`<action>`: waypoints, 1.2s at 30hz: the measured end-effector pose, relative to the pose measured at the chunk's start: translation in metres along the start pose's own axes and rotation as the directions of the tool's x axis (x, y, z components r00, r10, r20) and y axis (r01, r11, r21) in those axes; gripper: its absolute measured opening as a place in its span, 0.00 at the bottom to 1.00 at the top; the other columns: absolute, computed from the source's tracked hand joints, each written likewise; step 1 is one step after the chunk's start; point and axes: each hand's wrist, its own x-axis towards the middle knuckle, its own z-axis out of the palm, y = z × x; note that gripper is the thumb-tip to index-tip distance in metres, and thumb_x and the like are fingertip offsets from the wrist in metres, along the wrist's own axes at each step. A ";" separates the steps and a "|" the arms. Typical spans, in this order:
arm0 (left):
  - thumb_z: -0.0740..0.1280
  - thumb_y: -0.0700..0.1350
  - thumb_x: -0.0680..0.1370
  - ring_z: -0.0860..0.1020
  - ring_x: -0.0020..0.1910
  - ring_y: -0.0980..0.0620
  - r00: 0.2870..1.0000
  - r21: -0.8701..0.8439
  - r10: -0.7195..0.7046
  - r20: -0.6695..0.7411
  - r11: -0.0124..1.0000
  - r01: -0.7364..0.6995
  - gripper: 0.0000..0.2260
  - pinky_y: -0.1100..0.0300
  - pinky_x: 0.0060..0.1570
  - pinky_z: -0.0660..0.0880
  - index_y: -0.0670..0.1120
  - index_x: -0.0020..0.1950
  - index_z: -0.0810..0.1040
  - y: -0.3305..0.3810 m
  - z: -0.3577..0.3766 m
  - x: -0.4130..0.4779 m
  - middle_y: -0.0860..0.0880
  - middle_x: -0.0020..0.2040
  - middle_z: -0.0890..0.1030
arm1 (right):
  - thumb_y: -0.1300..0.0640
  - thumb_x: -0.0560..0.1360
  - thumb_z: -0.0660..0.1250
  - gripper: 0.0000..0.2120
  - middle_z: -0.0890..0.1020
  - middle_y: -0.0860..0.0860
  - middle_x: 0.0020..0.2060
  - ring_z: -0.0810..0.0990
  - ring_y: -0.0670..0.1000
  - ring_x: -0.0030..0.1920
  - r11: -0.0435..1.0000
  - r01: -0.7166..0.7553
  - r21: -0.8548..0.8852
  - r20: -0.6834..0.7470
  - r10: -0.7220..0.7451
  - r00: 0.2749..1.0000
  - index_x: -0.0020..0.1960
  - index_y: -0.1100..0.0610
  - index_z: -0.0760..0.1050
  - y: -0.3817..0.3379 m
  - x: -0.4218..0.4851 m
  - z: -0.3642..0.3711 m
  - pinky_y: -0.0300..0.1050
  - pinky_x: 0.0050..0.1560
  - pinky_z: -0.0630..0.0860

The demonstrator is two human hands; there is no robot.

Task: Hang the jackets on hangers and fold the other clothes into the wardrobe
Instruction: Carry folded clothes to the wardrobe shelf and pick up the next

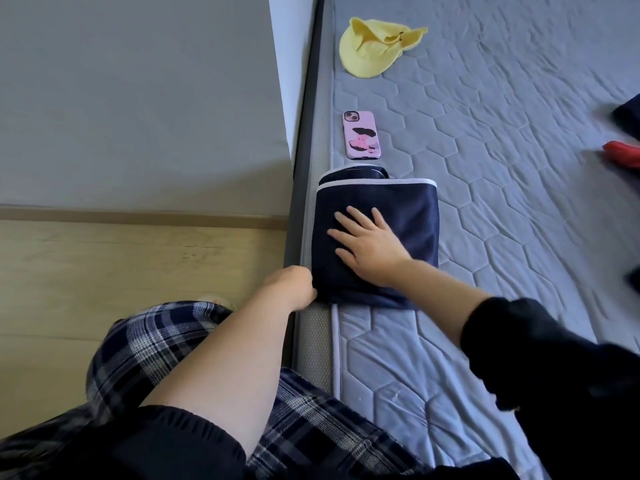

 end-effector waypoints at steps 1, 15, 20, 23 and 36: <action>0.62 0.47 0.78 0.80 0.45 0.42 1.000 0.012 0.006 0.026 1.000 -0.006 0.07 0.52 0.49 0.78 0.44 0.46 0.75 -0.002 0.000 -0.001 0.45 0.42 0.77 | 0.43 0.81 0.50 0.24 0.57 0.49 0.77 0.52 0.51 0.77 0.998 -0.029 -0.047 0.115 0.035 0.993 0.75 0.48 0.61 0.012 0.007 0.001 0.60 0.74 0.46; 0.57 0.45 0.80 0.74 0.60 0.42 0.930 -0.269 -0.032 -0.366 0.960 -0.073 0.15 0.52 0.55 0.71 0.46 0.66 0.72 0.021 -0.036 0.029 0.45 0.63 0.73 | 0.52 0.81 0.56 0.23 0.57 0.55 0.77 0.52 0.55 0.77 0.945 -0.250 0.209 -0.157 0.285 0.946 0.74 0.58 0.61 0.034 0.041 -0.012 0.58 0.74 0.47; 0.62 0.47 0.80 0.67 0.69 0.42 0.915 -0.434 0.005 -0.402 0.880 -0.196 0.24 0.52 0.67 0.63 0.43 0.75 0.61 0.026 -0.028 0.051 0.42 0.71 0.65 | 0.49 0.78 0.62 0.29 0.66 0.53 0.72 0.62 0.55 0.73 0.854 -0.394 0.340 0.136 0.370 0.919 0.76 0.55 0.58 0.060 0.092 -0.039 0.56 0.74 0.53; 0.62 0.43 0.80 0.65 0.70 0.42 0.839 -0.368 0.057 -0.541 0.881 -0.297 0.24 0.55 0.68 0.58 0.42 0.75 0.62 0.023 -0.039 0.065 0.43 0.73 0.65 | 0.52 0.76 0.66 0.30 0.68 0.53 0.71 0.66 0.55 0.71 0.836 -0.360 0.413 0.201 0.302 0.932 0.74 0.56 0.61 0.066 0.099 -0.049 0.48 0.69 0.63; 0.71 0.43 0.74 0.71 0.56 0.45 0.794 -0.365 0.151 -0.589 0.827 -0.428 0.06 0.56 0.56 0.69 0.42 0.47 0.78 0.027 -0.076 0.118 0.48 0.50 0.71 | 0.52 0.70 0.72 0.12 0.75 0.51 0.46 0.73 0.55 0.46 0.877 -0.457 0.147 0.207 0.424 0.882 0.47 0.54 0.72 0.082 0.091 -0.061 0.45 0.42 0.68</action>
